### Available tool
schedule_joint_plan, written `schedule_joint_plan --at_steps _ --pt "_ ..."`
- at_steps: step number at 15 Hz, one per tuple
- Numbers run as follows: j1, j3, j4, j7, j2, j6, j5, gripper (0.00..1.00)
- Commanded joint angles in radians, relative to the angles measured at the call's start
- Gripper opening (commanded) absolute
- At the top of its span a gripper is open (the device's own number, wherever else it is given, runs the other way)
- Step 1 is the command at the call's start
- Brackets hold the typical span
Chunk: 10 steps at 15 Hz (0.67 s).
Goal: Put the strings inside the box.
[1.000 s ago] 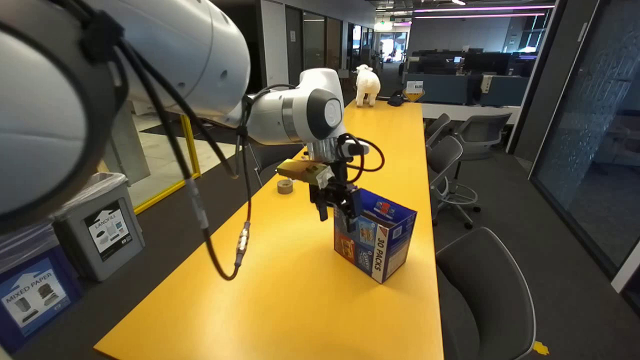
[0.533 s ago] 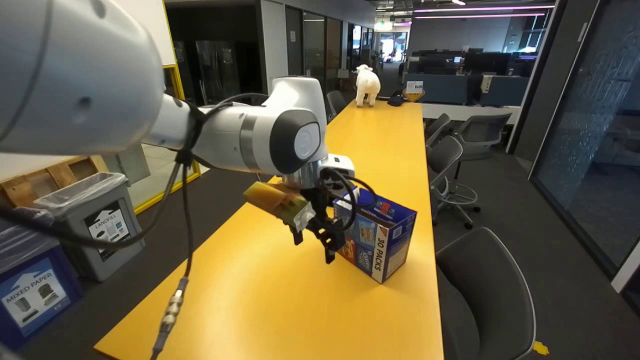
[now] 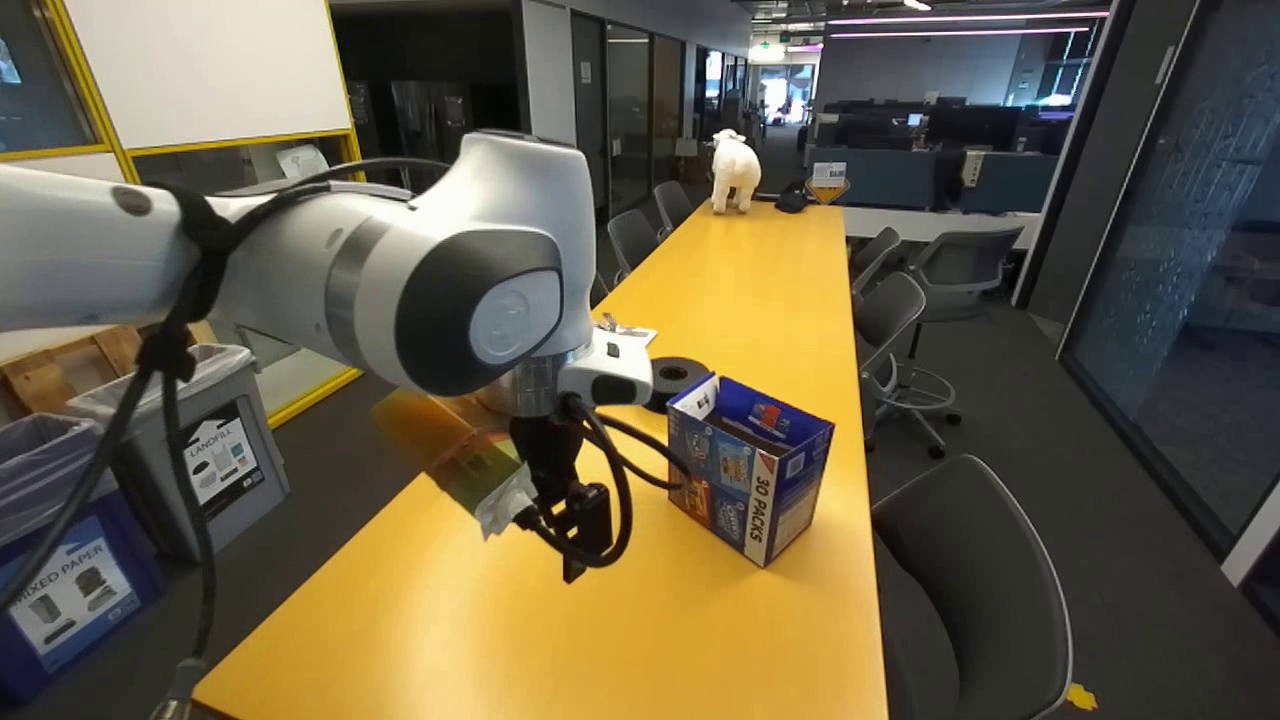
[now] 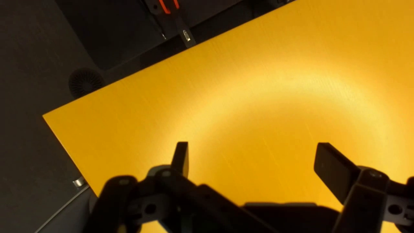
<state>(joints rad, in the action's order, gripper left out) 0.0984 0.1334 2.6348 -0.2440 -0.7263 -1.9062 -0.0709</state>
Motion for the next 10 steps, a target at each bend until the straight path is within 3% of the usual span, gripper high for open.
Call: schedule_joint_plan --at_steps 1,10 --pt "0.037 -0.041 0.038 0.015 -0.091 0.056 0.022 1.00" --pt "0.048 -0.051 0.033 0.015 -0.055 0.058 0.015 1.00"
